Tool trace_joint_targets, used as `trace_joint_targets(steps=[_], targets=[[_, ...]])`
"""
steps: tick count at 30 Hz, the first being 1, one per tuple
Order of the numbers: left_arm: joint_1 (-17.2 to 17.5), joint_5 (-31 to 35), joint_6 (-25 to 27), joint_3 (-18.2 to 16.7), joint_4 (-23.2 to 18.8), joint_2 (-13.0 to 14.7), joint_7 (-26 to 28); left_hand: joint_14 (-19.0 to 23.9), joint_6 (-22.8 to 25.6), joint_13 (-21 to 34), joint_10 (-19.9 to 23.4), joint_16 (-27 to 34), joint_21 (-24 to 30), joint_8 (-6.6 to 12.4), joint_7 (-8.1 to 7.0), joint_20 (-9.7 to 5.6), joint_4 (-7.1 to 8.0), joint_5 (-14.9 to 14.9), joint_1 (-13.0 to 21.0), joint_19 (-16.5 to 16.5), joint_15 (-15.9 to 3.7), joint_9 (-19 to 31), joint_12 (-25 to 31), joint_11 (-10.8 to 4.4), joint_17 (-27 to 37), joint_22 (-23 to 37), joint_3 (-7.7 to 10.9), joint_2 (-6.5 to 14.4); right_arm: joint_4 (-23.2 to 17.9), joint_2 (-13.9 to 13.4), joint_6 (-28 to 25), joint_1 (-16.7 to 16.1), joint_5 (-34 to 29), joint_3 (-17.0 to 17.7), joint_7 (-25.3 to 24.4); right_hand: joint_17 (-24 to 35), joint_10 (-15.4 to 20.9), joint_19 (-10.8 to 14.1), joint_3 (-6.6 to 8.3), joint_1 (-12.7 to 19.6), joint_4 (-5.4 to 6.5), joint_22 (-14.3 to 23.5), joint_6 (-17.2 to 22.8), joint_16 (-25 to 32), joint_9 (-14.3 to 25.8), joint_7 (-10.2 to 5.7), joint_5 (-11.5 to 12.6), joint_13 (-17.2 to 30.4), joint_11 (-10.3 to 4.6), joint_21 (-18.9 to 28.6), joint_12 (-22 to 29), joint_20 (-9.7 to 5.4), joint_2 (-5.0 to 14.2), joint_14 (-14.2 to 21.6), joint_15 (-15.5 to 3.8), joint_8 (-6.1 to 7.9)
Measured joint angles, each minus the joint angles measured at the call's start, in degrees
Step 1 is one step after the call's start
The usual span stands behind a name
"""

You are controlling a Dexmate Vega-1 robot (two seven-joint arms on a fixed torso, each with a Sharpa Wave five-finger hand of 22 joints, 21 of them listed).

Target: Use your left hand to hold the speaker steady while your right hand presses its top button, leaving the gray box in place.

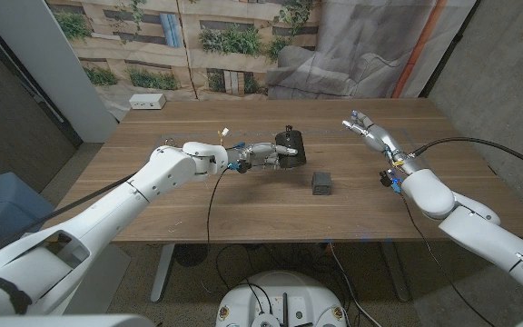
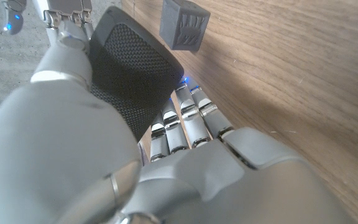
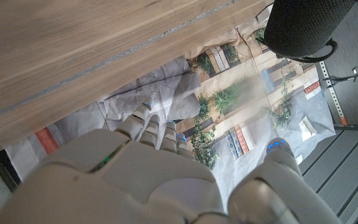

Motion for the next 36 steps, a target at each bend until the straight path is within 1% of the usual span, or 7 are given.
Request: trace_joint_targets(steps=[9,10,18,24,26,31,36], targets=[[-2.70,-0.11,3.50,1.36,1.00,-0.49,-0.03,0.00,0.00,-0.01,0.00,-0.14,0.00,0.00,0.00,-0.21,0.00,0.00,0.00,0.22,0.00,-0.01,0.00,0.00,0.01,0.00,0.00,0.00,-3.20,-2.67,-5.80,1.60,0.53,-0.49,3.69,-0.26,-2.80,-1.88,-0.37,0.39,-0.86,-0.01,-3.70,-0.22,0.29,0.11,0.00,0.00,0.54,-0.08,-0.08,0.36,-0.39,-1.88,0.86,-0.47],[-2.93,-0.11,3.61,1.52,1.06,-0.51,-0.03,0.00,0.00,-0.02,0.00,-0.14,0.00,0.00,0.00,-0.12,0.00,0.00,0.00,0.51,0.00,-0.01,0.00,0.00,0.01,0.00,0.00,0.00,-3.57,-2.95,-6.57,1.90,0.53,-0.70,4.16,-0.26,-3.29,-1.87,-0.37,0.94,-0.86,-0.01,-4.03,-0.22,0.29,0.20,0.00,0.00,0.58,-0.08,-0.08,0.38,-0.94,-2.09,1.08,-0.47],[-5.20,0.25,7.42,2.73,1.66,-0.86,0.07,0.30,0.01,-0.06,0.00,-0.39,0.00,0.00,0.01,-0.13,0.01,0.00,0.00,0.52,0.30,-0.05,0.00,0.00,0.03,0.21,-0.01,0.00,-5.89,-4.73,-11.42,4.61,0.61,-2.61,7.29,-0.10,-6.32,-3.35,-0.85,1.11,-1.34,-0.01,-4.33,-0.22,0.29,0.50,0.00,0.00,1.06,-0.08,-0.08,0.63,-1.14,-4.16,1.93,-0.77],[-6.51,0.31,9.36,3.33,2.43,-1.34,0.08,0.41,0.01,-0.05,0.00,-0.48,0.00,-0.02,0.01,-0.02,0.01,-0.01,0.00,0.62,0.40,-0.05,0.00,0.00,0.05,0.28,-0.01,0.00,-8.30,-5.97,-15.93,6.87,-0.07,-4.43,9.35,-0.10,-7.66,-4.75,-1.31,0.49,-1.22,-0.01,-4.33,-0.43,0.29,0.50,0.00,0.00,1.54,-0.08,-0.07,1.21,-1.73,-5.36,2.08,-0.77],[-6.88,0.31,9.91,3.51,2.67,-1.49,0.08,0.41,0.01,-0.04,0.00,-0.59,0.00,-0.02,0.01,-0.02,0.01,-0.01,0.00,0.62,0.40,-0.05,0.00,0.00,0.05,0.28,-0.01,0.00,-9.11,-6.35,-17.61,7.57,-0.48,-5.04,9.96,-0.11,-7.75,-5.06,-1.50,-0.11,-1.02,-0.01,-4.32,-0.43,0.28,0.50,0.00,-0.01,1.63,-0.08,-0.07,1.08,-1.13,-5.73,2.26,-0.77],[-7.73,0.31,11.00,3.74,3.36,-1.98,0.07,0.55,0.01,-0.03,0.00,-0.77,0.00,-0.12,0.01,-0.24,-0.29,-0.02,0.00,0.85,0.27,-0.04,0.00,0.00,0.05,0.28,0.29,0.00,-11.11,-7.01,-21.66,9.51,-1.65,-6.85,11.21,0.16,-8.49,-5.24,-1.74,-0.72,-0.77,-0.01,-4.32,-0.43,0.28,0.50,0.00,0.00,1.98,-0.07,-0.07,0.89,-1.73,-6.07,2.60,-0.77],[-8.34,0.16,11.94,3.94,4.05,-2.41,-0.13,0.95,0.72,-0.03,0.62,-0.82,0.00,-0.59,0.72,-0.30,-0.40,0.23,0.00,0.91,0.54,0.00,0.00,0.62,0.04,0.27,0.40,0.00,-12.73,-7.18,-25.43,11.69,-3.25,-9.06,12.32,0.16,-9.30,-5.85,-2.28,-1.26,-0.53,-0.02,-4.32,-0.43,0.28,0.50,0.00,-0.01,2.79,-0.07,-0.07,1.09,-1.21,-7.08,3.21,-0.77]])
